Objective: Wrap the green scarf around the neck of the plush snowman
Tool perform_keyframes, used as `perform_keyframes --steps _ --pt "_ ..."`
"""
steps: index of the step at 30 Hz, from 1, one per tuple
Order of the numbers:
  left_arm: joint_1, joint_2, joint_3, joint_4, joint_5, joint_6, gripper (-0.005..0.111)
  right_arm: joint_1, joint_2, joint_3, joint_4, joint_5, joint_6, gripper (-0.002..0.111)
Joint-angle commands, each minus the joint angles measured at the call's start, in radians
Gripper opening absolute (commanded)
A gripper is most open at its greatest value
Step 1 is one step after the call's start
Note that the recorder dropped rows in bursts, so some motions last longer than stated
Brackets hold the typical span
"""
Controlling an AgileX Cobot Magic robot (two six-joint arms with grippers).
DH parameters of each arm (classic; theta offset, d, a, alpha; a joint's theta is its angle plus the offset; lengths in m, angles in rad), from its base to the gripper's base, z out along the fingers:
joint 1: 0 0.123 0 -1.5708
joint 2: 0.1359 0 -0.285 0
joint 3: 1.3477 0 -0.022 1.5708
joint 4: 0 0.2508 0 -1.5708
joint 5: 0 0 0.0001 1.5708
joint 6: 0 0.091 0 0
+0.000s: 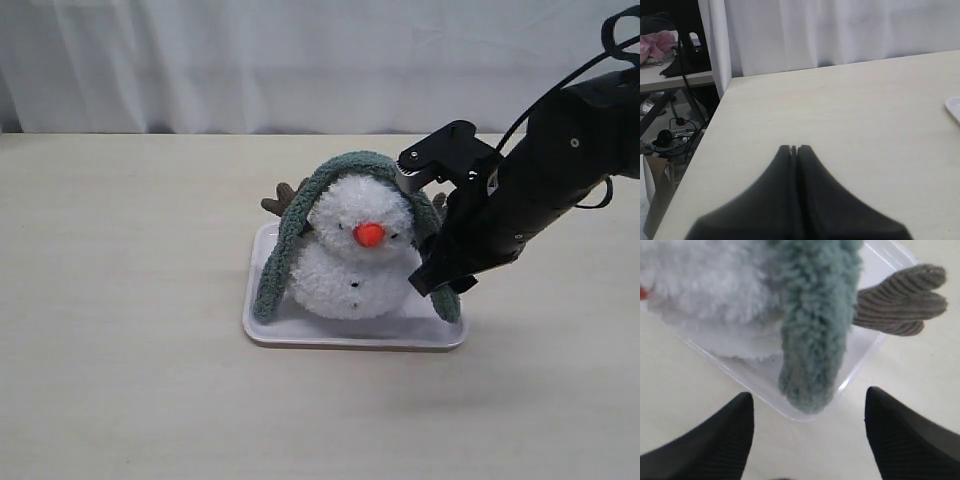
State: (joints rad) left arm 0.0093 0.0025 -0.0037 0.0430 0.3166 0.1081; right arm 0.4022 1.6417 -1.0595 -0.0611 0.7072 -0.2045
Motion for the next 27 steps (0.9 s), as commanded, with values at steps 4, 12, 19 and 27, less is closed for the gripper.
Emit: perform_keyframes --steps 4,12,19,27 --pt "-0.006 -0.003 0.004 -0.002 -0.008 -0.001 0.0 -0.003 -0.054 -0.123 0.035 0.27 -0.012 0.063" --pt "-0.006 -0.003 0.004 -0.002 -0.008 -0.001 0.0 -0.003 -0.162 -0.142 0.094 0.152 -0.081 0.048" --pt "-0.006 -0.003 0.004 -0.002 -0.008 -0.001 0.0 -0.003 -0.164 -0.156 0.258 0.018 -0.21 0.04" --pt "-0.006 -0.003 0.004 -0.002 -0.008 -0.001 0.0 -0.003 -0.04 -0.259 0.175 0.022 -0.205 0.04"
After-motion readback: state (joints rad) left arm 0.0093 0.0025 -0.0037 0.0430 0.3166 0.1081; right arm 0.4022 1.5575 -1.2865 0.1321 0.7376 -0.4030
